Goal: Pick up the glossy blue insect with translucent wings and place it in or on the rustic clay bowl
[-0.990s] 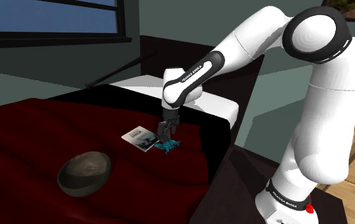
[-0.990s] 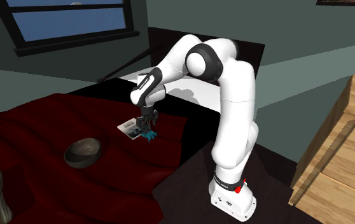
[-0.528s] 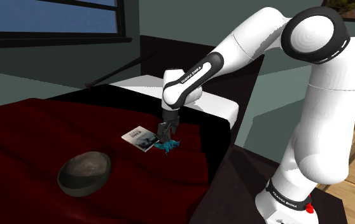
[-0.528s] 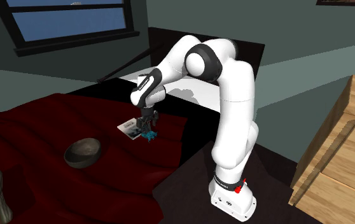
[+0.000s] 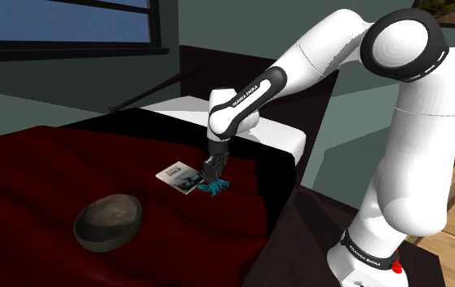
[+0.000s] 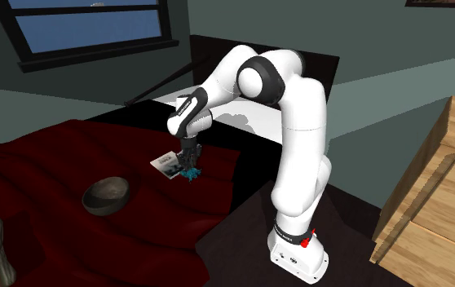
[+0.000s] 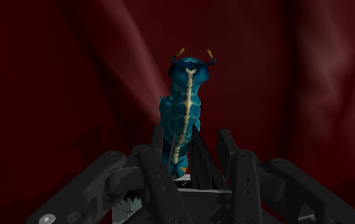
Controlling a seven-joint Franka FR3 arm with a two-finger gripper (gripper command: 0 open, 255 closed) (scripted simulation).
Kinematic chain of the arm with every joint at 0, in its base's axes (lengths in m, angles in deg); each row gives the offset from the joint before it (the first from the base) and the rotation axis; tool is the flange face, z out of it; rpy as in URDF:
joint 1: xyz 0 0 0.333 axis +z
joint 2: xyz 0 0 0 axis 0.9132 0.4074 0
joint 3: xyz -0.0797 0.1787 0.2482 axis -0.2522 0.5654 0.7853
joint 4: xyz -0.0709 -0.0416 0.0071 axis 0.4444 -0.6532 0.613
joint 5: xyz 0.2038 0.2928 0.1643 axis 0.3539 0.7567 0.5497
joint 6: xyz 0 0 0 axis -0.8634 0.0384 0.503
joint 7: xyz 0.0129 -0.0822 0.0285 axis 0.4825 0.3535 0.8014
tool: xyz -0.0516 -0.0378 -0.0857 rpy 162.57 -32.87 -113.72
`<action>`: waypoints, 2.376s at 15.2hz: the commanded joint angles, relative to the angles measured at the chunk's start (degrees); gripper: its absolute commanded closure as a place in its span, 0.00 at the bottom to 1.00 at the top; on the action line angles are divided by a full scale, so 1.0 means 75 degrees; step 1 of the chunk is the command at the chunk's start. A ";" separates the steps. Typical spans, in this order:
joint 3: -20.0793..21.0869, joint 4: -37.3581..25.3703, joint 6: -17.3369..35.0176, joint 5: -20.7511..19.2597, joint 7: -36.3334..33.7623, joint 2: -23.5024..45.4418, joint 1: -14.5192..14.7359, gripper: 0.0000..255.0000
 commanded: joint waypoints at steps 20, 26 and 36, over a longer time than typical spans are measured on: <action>-0.0044 -0.0511 -0.1626 -0.0201 -0.0243 -0.1119 0.0000 1.00; -0.0051 -0.0807 -0.2216 -0.0251 -0.0314 -0.1416 -0.0005 1.00; -0.0059 -0.1392 -0.3155 -0.0310 -0.0414 -0.1775 -0.0013 1.00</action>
